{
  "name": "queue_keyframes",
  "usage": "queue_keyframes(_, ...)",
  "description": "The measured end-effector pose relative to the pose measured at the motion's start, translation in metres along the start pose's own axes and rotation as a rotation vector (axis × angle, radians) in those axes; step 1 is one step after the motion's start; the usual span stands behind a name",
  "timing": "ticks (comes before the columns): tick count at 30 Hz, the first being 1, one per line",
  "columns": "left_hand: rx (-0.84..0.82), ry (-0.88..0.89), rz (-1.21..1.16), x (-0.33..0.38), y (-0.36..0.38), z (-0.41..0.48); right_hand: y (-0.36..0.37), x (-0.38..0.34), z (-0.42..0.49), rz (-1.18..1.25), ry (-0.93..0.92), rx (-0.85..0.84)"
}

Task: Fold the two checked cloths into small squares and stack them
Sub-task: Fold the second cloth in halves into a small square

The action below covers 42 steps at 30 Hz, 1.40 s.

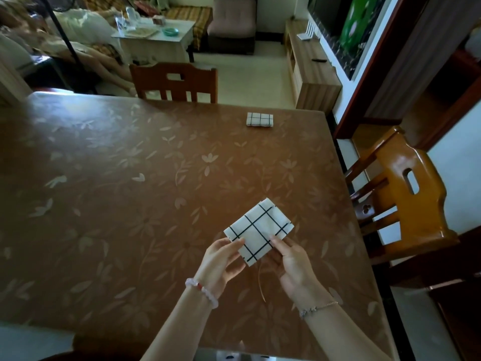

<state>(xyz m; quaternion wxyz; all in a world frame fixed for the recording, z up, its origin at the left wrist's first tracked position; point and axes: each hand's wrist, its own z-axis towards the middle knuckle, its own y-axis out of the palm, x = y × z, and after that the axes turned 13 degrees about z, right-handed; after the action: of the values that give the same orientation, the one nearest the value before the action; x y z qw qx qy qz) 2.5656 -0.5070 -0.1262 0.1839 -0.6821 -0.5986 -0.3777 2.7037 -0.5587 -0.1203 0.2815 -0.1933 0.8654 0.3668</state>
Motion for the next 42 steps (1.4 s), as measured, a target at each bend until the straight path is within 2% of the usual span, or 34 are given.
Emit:
queue_keyframes(6, -0.006, 0.086, 0.089, 0.006, -0.008, 0.001, -0.008, -0.011, -0.002, -0.155, 0.026, -0.05)
queue_keyframes(9, -0.015, 0.108, 0.275, 0.013, -0.001, -0.002, -0.007, -0.014, -0.006, -0.269, 0.013, -0.108)
queue_keyframes(11, 0.033, 0.192, 0.452, 0.014, 0.006, -0.005, -0.005, -0.015, -0.008, -0.314, -0.04, -0.102)
queue_keyframes(13, 0.098, 0.281, 0.532, 0.013, 0.012, -0.009, -0.003, -0.016, -0.01, -0.349, -0.119, -0.067)
queue_keyframes(16, 0.126, 0.342, 0.536, 0.011, 0.021, -0.015, 0.001, -0.016, -0.013, -0.375, -0.25, -0.012)
queue_keyframes(22, 0.051, 0.359, 0.534, 0.016, 0.022, -0.025, 0.003, -0.018, -0.015, -0.443, -0.423, 0.079)
queue_keyframes(27, -0.111, 0.282, 0.47, 0.013, 0.027, -0.031, 0.006, -0.024, -0.026, -0.368, -0.472, 0.146)
queue_keyframes(30, -0.083, 0.467, 0.669, 0.006, 0.028, -0.033, 0.006, -0.026, -0.03, -0.322, -0.422, 0.172)
queue_keyframes(33, -0.105, 0.564, 0.723, 0.001, 0.028, -0.036, -0.002, -0.026, -0.029, -0.499, -0.563, 0.247)
queue_keyframes(35, -0.194, 0.518, 0.64, -0.001, 0.027, -0.038, -0.007, -0.022, -0.031, -0.628, -0.697, 0.266)
queue_keyframes(37, -0.249, 0.438, 0.541, 0.001, 0.028, -0.042, -0.01, -0.017, -0.034, -0.673, -0.754, 0.233)
queue_keyframes(39, -0.168, 0.428, 0.509, 0.005, 0.032, -0.04, -0.01, -0.011, -0.04, -0.681, -0.773, 0.202)
queue_keyframes(42, 0.04, 0.546, 0.561, 0.005, 0.04, -0.03, -0.01, 0.0, -0.046, -0.632, -0.752, 0.178)
